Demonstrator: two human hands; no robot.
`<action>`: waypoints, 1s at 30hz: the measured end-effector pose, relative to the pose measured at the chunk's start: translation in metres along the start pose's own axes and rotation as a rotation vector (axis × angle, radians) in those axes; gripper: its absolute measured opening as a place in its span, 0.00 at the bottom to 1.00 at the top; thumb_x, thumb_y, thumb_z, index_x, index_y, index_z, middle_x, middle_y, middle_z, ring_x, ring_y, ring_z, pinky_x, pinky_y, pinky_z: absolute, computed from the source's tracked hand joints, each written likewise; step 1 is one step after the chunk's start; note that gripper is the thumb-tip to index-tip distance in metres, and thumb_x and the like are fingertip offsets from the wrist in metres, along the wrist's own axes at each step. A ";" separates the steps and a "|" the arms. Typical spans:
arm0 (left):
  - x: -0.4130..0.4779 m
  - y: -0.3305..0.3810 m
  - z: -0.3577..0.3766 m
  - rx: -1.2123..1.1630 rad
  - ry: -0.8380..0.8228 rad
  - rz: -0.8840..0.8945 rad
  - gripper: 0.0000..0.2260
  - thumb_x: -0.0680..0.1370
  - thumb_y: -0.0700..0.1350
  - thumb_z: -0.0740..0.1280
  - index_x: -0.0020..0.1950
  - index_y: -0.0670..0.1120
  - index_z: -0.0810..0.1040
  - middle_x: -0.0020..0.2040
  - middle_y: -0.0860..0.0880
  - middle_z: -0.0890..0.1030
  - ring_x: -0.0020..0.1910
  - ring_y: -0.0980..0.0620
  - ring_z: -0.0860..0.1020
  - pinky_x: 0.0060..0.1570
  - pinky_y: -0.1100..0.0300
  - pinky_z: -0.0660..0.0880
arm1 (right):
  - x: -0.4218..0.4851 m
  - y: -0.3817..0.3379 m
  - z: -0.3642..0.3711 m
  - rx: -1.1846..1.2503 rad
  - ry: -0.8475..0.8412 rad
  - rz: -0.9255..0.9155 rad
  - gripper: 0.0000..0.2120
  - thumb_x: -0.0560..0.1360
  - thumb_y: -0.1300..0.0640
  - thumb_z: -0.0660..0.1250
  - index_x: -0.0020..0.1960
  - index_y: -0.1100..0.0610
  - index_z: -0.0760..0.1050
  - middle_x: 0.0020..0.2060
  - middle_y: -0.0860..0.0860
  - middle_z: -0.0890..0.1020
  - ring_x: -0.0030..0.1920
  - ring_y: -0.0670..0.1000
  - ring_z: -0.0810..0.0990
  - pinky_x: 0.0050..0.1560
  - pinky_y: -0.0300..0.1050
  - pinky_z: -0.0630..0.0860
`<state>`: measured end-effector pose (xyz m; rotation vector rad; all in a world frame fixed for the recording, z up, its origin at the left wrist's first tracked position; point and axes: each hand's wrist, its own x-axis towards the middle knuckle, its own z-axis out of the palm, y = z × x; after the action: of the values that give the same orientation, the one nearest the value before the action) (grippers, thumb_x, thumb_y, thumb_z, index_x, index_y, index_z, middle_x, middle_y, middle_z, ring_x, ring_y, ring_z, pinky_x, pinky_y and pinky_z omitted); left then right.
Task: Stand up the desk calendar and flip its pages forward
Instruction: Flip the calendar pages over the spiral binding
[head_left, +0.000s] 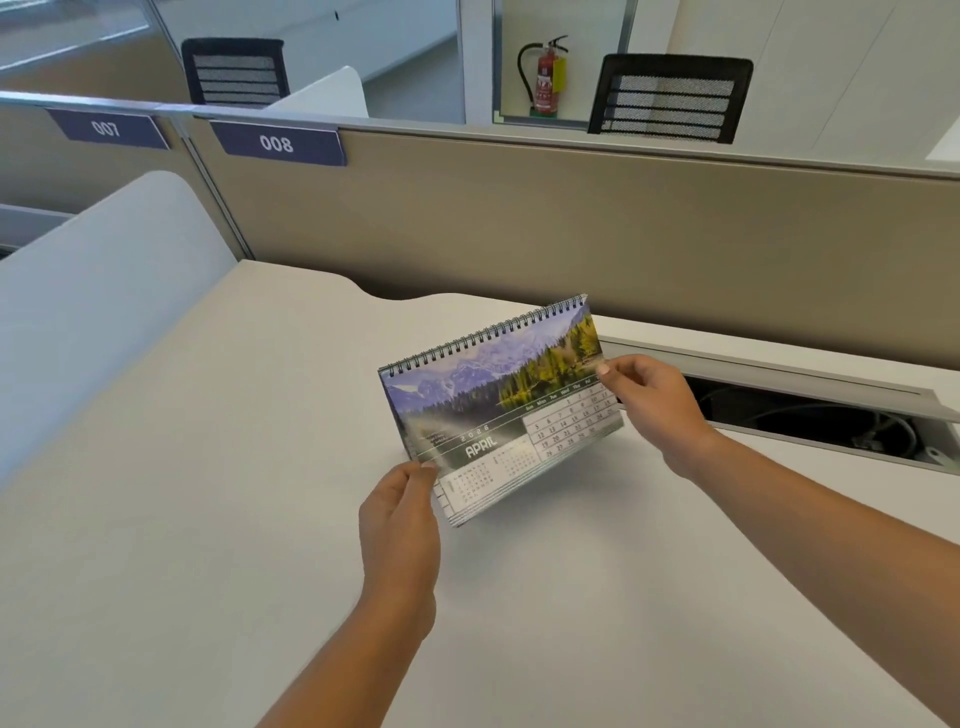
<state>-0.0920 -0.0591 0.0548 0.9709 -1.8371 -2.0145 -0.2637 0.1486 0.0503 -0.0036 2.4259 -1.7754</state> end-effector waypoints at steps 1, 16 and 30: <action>-0.001 0.001 -0.004 0.018 -0.023 -0.013 0.14 0.80 0.47 0.61 0.41 0.52 0.84 0.39 0.55 0.87 0.39 0.61 0.83 0.34 0.70 0.75 | 0.000 -0.003 -0.007 -0.018 -0.008 0.003 0.07 0.77 0.52 0.68 0.44 0.54 0.81 0.43 0.53 0.85 0.45 0.51 0.80 0.47 0.46 0.75; 0.009 0.012 -0.012 -0.165 -0.112 -0.172 0.22 0.81 0.58 0.53 0.52 0.47 0.83 0.45 0.47 0.88 0.41 0.51 0.84 0.43 0.56 0.75 | -0.023 -0.076 -0.054 0.615 -0.509 0.324 0.41 0.71 0.26 0.54 0.62 0.59 0.79 0.52 0.59 0.84 0.48 0.57 0.82 0.43 0.48 0.76; 0.008 0.001 -0.018 0.020 -0.154 -0.119 0.09 0.81 0.50 0.61 0.50 0.56 0.81 0.41 0.57 0.87 0.50 0.53 0.82 0.43 0.62 0.75 | 0.017 -0.136 -0.007 0.430 -0.722 0.154 0.35 0.73 0.38 0.67 0.75 0.43 0.59 0.72 0.52 0.69 0.62 0.61 0.79 0.58 0.52 0.78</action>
<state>-0.0870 -0.0776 0.0533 0.9761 -1.9222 -2.2016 -0.2922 0.1123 0.1797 -0.3384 1.4911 -1.7778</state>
